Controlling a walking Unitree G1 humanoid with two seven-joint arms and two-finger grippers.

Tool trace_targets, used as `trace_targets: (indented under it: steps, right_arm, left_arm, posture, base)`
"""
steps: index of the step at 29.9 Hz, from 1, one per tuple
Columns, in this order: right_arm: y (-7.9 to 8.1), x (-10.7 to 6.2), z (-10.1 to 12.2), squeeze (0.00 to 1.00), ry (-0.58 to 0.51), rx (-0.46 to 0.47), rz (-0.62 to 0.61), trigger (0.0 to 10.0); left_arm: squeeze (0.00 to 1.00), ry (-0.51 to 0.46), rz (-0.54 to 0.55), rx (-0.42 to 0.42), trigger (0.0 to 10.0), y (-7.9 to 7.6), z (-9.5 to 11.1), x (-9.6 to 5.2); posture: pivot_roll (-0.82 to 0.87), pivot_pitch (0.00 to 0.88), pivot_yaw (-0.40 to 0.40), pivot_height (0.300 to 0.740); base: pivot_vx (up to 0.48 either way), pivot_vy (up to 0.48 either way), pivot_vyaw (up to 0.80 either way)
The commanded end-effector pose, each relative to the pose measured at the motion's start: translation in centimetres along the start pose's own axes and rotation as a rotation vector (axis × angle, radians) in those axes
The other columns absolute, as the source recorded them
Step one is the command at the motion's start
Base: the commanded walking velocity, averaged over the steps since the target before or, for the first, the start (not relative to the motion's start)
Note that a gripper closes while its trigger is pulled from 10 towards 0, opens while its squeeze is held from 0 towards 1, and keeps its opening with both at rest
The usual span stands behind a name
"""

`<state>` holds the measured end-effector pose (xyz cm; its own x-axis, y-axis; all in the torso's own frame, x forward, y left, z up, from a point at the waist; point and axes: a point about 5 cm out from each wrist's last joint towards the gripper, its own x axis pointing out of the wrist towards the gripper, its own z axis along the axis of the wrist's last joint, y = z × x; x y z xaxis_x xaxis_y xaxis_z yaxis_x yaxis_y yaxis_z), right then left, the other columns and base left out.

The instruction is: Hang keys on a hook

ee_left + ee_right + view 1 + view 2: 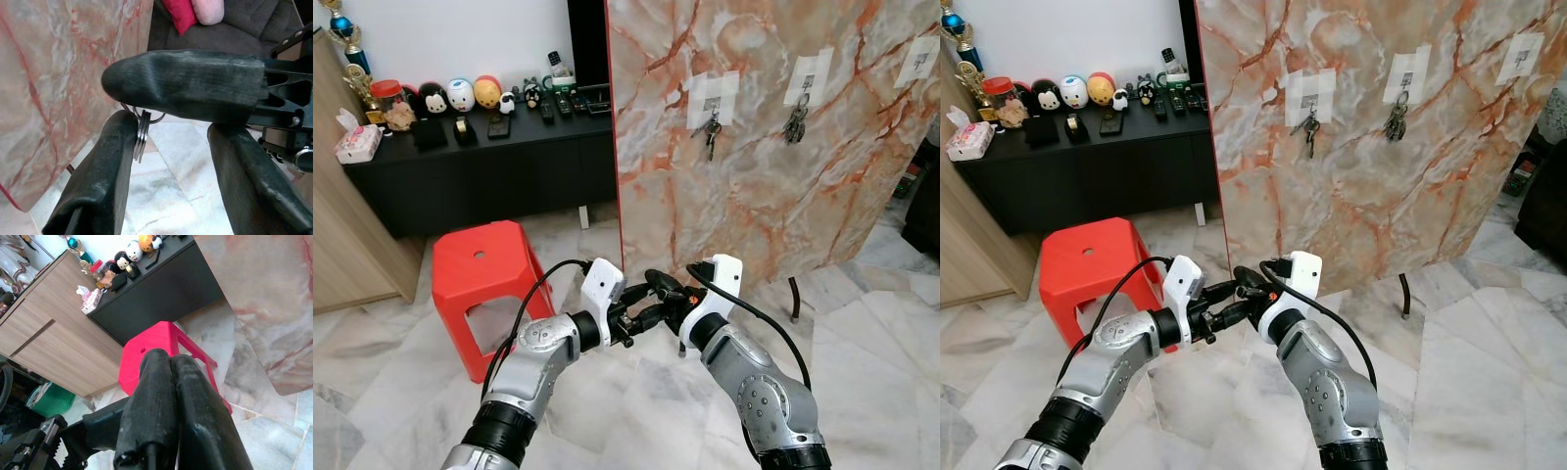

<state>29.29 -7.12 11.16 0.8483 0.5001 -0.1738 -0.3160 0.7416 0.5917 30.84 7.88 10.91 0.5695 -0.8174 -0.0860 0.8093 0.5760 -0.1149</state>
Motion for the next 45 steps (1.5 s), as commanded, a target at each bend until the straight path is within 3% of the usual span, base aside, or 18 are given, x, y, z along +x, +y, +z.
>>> trace_targets:
  steps: [1,9,10,11,12,13,21,22,24,26,27,29,30,31,32,33,35,45]
  right_arm:
    - [1.30,-0.02,-1.06,0.00,0.016,0.029,0.039,10.0]
    - [1.32,-0.06,-1.18,0.00,0.020,0.033,0.040,10.0]
    - [1.33,-0.06,-1.19,0.00,0.020,0.032,0.041,10.0]
    - [1.33,-0.06,-1.21,0.00,0.021,0.032,0.040,10.0]
    - [1.31,-0.07,-1.24,0.00,0.022,0.033,0.040,10.0]
    - [1.31,-0.08,-1.26,0.00,0.023,0.033,0.040,10.0]
    - [1.31,-0.08,-1.26,0.00,0.023,0.033,0.040,10.0]
    - [1.29,-0.08,-1.39,0.00,0.027,0.035,0.040,10.0]
    - [1.31,-0.09,-1.47,0.00,0.029,0.037,0.040,10.0]
    - [1.28,-0.11,-1.51,0.00,0.030,0.037,0.039,10.0]
    - [1.18,-0.14,-1.64,0.00,0.033,0.037,0.035,10.0]
    - [1.13,-0.15,-1.73,0.00,0.036,0.037,0.032,10.0]
    - [1.11,-0.15,-1.76,0.00,0.036,0.038,0.032,10.0]
    - [1.11,-0.15,-1.77,0.00,0.036,0.038,0.032,10.0]
    - [1.11,-0.15,-1.79,0.00,0.037,0.039,0.032,10.0]
    - [1.11,-0.15,-1.79,0.00,0.038,0.040,0.032,10.0]
    - [1.09,-0.16,-1.81,0.00,0.038,0.040,0.031,10.0]
    - [1.06,-0.16,-1.92,0.00,0.038,0.043,0.028,10.0]
  left_arm:
    - [0.00,0.002,-0.004,0.017,10.0,-0.04,0.11,0.18]
    - [0.00,-0.004,0.000,0.016,10.0,-0.02,0.12,0.23]
    - [0.00,-0.005,0.002,0.016,8.2,0.00,0.12,0.24]
    - [0.00,-0.006,0.004,0.016,8.2,0.01,0.12,0.24]
    - [0.00,-0.008,0.006,0.015,4.4,0.02,0.15,0.25]
    - [0.00,-0.009,0.006,0.014,3.6,0.02,0.16,0.26]
    - [0.00,-0.009,0.006,0.014,3.6,0.02,0.16,0.26]
    - [0.00,-0.017,0.011,0.004,10.0,-0.13,0.20,0.40]
    - [0.00,-0.023,0.018,-0.005,10.0,-0.25,0.19,0.52]
    - [0.00,-0.030,0.024,-0.010,8.8,-0.23,0.22,0.53]
    - [0.00,-0.048,0.026,-0.021,6.1,-0.17,0.44,0.49]
    - [0.00,-0.060,0.024,-0.034,6.1,-0.17,0.58,0.48]
    - [0.00,-0.065,0.026,-0.046,3.8,-0.16,0.62,0.49]
    - [0.00,-0.066,0.027,-0.050,3.8,-0.16,0.62,0.49]
    - [0.00,-0.071,0.025,-0.066,1.6,-0.18,0.64,0.50]
    - [0.00,-0.076,0.024,-0.074,0.7,-0.20,0.67,0.50]
    - [0.00,-0.083,0.023,-0.083,0.0,-0.25,0.70,0.51]
    - [0.00,-0.101,0.019,-0.099,0.0,-0.45,0.78,0.55]
  posture:
    - [0.02,0.000,0.019,0.715]
    - [0.02,0.000,0.018,0.715]
    - [0.02,0.000,0.019,0.715]
    - [0.02,0.000,0.018,0.715]
    - [0.02,0.000,0.018,0.715]
    - [0.02,0.000,0.018,0.715]
    - [0.02,0.000,0.018,0.715]
    - [0.02,0.000,0.019,0.715]
    - [0.02,0.000,0.019,0.715]
    - [0.03,0.000,0.019,0.715]
    - [0.03,0.000,0.017,0.715]
    - [0.03,0.000,0.017,0.715]
    - [0.03,0.000,0.017,0.715]
    - [0.03,0.000,0.017,0.715]
    - [0.03,0.000,0.017,0.715]
    - [0.03,0.000,0.017,0.715]
    - [0.03,0.000,0.017,0.715]
    - [0.03,0.000,0.016,0.715]
  base:
    - [0.000,0.000,0.00]
    - [0.000,0.000,0.00]
    - [0.000,0.000,0.00]
    - [0.000,0.000,0.00]
    - [0.000,0.000,0.00]
    - [0.000,0.000,0.00]
    - [0.000,0.000,0.00]
    - [0.000,0.000,0.00]
    - [0.000,0.000,0.00]
    - [0.000,0.000,0.00]
    - [0.000,0.000,0.00]
    - [0.000,0.000,0.00]
    - [0.000,0.000,0.00]
    - [0.000,0.000,0.00]
    - [0.000,0.000,0.00]
    - [0.000,0.000,0.00]
    - [0.000,0.000,0.00]
    - [0.000,0.000,0.00]
